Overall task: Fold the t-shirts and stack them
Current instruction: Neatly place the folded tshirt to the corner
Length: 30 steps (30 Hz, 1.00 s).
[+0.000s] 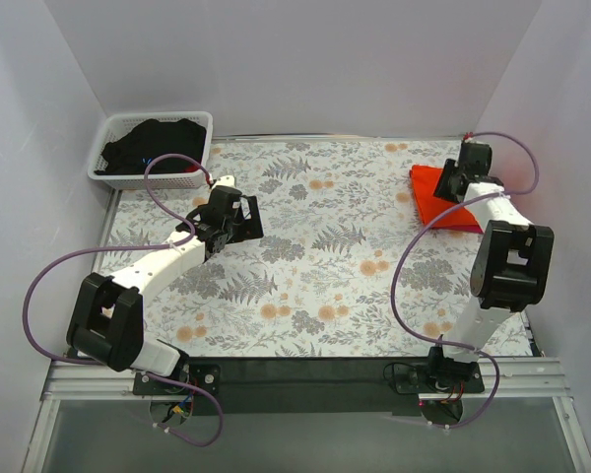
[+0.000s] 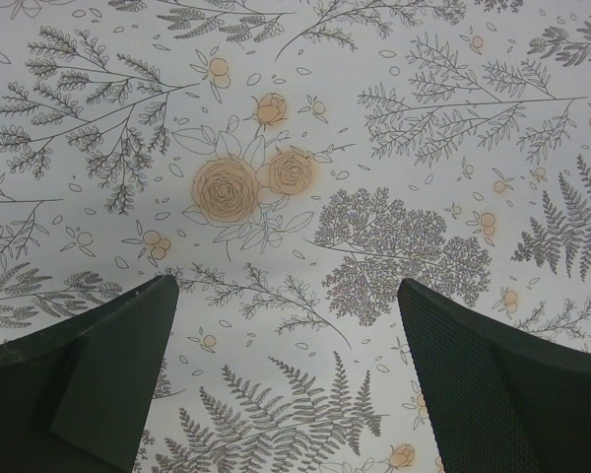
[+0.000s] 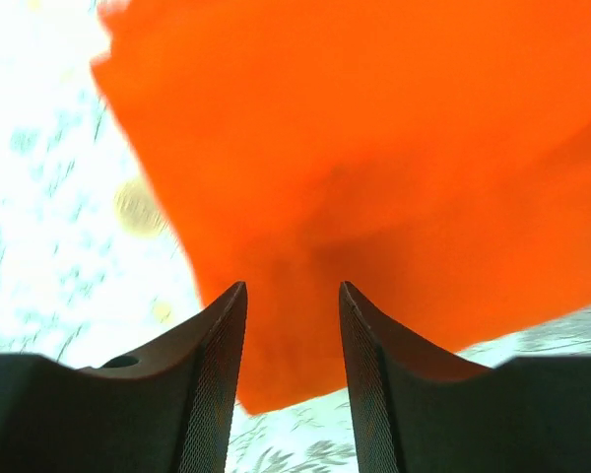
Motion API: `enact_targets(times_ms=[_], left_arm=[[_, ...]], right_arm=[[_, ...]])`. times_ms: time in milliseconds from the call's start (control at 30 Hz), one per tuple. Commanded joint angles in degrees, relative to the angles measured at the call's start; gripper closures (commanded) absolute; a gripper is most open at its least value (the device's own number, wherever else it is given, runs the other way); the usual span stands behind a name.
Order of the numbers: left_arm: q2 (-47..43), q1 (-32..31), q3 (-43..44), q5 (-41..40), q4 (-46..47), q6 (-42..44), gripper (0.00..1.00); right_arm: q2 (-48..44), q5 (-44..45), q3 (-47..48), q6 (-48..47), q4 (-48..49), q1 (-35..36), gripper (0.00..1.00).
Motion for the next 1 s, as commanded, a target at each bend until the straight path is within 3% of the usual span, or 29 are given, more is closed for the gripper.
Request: enact_targets(times_ms=[0, 133, 267, 433, 600, 733, 967], left_arm=[[-1.7, 0.0, 0.3, -1.9, 0.3, 0.7, 0.12], [-2.7, -0.1, 0.2, -2.3, 0.5, 0.5, 0.12], [-2.9, 0.0, -0.4, -3.2, 1.5, 0.2, 0.12], [-4.2, 0.0, -0.8, -6.4, 2.3, 0.6, 0.12], [-13.1, 0.0, 0.6, -7.2, 0.6, -1.4, 0.11], [-20.6, 0.0, 4.1, -8.9, -3.5, -2.0, 0.09], [-38.7, -0.1, 7.8, -16.4, -9.1, -4.2, 0.07]], right_arm=[[-1.7, -13.4, -7.5, 8.6, 4.5, 0.1, 0.59], [-4.2, -19.9, -14.2, 13.2, 9.1, 1.0, 0.61], [-5.0, -19.1, -18.5, 14.3, 12.5, 1.1, 0.61], [-5.9, -23.1, -17.4, 12.8, 12.7, 1.1, 0.61], [-16.2, -22.8, -13.7, 10.0, 6.5, 1.1, 0.56], [-25.7, -22.0, -9.8, 7.5, -3.5, 0.2, 0.44], [-48.8, -15.6, -3.8, 7.1, -12.4, -0.2, 0.1]])
